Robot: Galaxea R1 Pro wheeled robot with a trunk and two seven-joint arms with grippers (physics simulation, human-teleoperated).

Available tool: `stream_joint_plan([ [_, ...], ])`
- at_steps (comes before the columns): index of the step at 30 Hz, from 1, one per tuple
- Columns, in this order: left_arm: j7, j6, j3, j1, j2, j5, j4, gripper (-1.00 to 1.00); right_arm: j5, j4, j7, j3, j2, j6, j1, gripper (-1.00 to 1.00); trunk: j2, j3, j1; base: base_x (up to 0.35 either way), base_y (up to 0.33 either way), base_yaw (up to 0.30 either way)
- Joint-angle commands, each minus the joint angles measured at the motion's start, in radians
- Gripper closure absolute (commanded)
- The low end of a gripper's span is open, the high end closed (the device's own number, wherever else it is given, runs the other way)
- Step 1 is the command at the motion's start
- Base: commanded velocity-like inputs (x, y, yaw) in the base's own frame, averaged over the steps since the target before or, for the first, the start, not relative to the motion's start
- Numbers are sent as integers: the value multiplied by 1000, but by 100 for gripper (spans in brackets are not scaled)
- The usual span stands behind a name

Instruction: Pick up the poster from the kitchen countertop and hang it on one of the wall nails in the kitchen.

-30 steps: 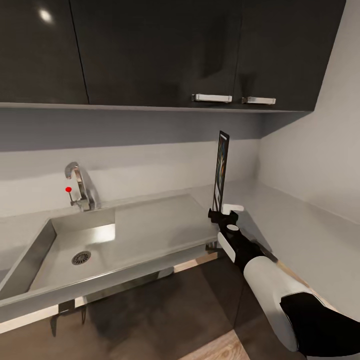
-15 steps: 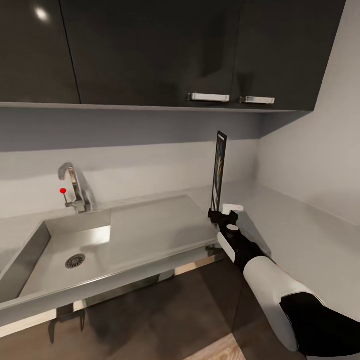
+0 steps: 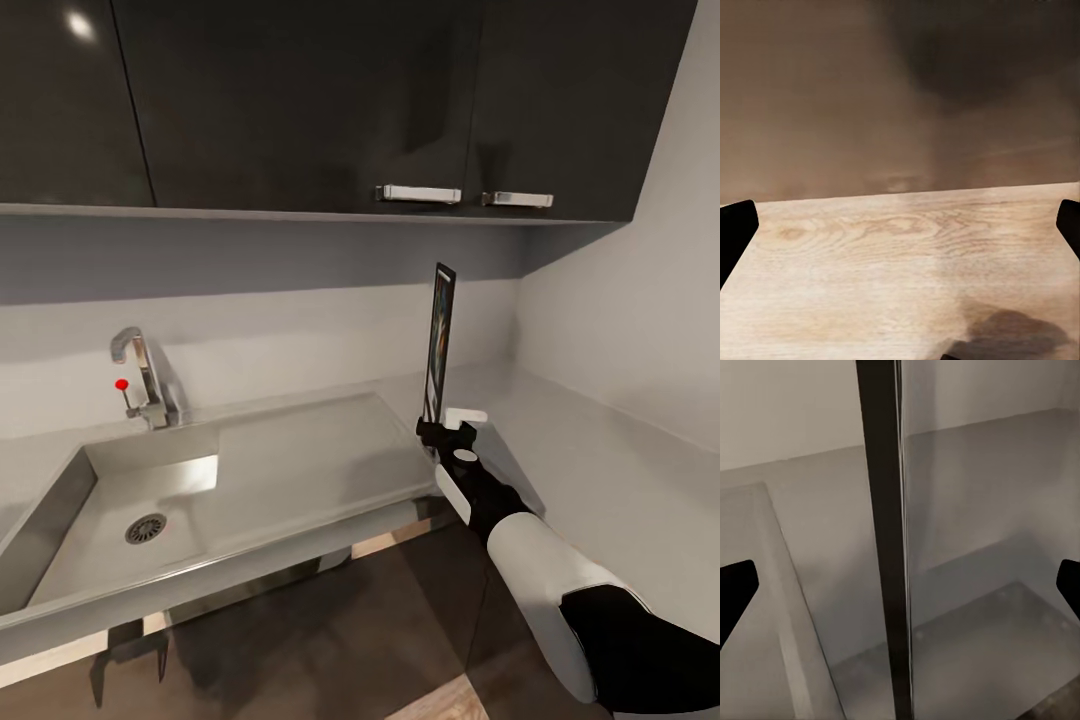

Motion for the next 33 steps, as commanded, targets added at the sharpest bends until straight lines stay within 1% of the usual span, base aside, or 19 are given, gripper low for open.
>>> stream_joint_plan([
  [1,-7,-1,4,0,-1,0,-1,-100,-10,0,-7,8,-1,-2,0,-100,-1,-1,0,23,0,0],
  [11,-7,-1,4,0,-1,0,-1,-100,-10,0,-7,8,-1,-2,0,-100,-1,-1,0,14,0,0],
  [21,-7,-1,4,0,-1,0,-1,-100,-10,0,-8,8,-1,-2,-1,-100,-1,-1,0,126,0,0],
  [33,-7,-1,4,0,-1,0,-1,-100,-10,-1,-8,8,-1,-2,-1,-100,-1,-1,0,13,0,0],
])
